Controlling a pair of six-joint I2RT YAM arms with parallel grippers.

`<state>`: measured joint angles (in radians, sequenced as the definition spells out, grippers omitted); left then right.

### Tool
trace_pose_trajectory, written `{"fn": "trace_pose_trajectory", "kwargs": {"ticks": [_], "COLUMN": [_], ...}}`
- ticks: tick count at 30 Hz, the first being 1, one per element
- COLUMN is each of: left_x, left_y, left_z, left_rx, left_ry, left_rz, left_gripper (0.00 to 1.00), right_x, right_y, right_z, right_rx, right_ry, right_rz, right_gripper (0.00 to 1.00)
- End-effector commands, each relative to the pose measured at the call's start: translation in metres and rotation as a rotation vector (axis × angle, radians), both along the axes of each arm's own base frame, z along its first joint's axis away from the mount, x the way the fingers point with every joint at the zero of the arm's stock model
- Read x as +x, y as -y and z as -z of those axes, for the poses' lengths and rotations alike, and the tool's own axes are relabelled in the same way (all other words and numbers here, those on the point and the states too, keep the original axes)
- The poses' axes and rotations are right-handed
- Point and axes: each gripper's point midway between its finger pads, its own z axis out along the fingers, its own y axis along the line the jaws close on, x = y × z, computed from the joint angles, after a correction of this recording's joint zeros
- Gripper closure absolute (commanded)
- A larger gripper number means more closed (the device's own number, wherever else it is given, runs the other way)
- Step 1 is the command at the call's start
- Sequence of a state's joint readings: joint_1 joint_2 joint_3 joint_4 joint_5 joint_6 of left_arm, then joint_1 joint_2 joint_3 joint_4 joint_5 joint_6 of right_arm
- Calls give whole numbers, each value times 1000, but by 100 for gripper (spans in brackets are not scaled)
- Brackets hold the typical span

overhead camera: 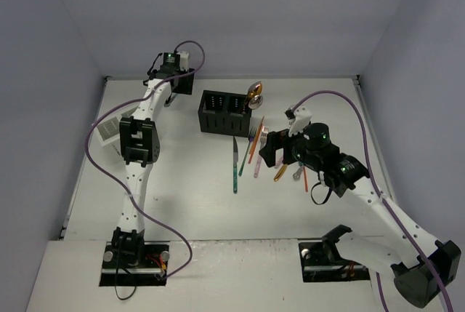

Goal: Sort the eating utensils into containers

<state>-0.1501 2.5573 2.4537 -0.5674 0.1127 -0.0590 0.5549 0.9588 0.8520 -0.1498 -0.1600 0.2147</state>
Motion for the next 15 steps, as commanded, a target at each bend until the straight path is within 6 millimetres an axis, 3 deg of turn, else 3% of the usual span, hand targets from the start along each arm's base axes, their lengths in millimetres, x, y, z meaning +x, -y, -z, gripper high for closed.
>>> {"fn": "trace_pose_trajectory", "kwargs": {"ticks": [1, 6, 15], "left_x": [34, 40, 30], "left_y": [-19, -29, -27], "left_z": [-86, -69, -11], "left_rx": [-34, -41, -90], "left_ry": [259, 249, 102], "left_rz": [-76, -113, -100], "left_gripper": [39, 39, 48], "right_x": [7, 6, 7], "right_y": [-9, -12, -13], "right_z": [-19, -16, -14], "right_rx": [62, 68, 74], "right_ry": [26, 7, -4], "right_rz": [-5, -11, -6], "right_gripper": [0, 0, 0]}}
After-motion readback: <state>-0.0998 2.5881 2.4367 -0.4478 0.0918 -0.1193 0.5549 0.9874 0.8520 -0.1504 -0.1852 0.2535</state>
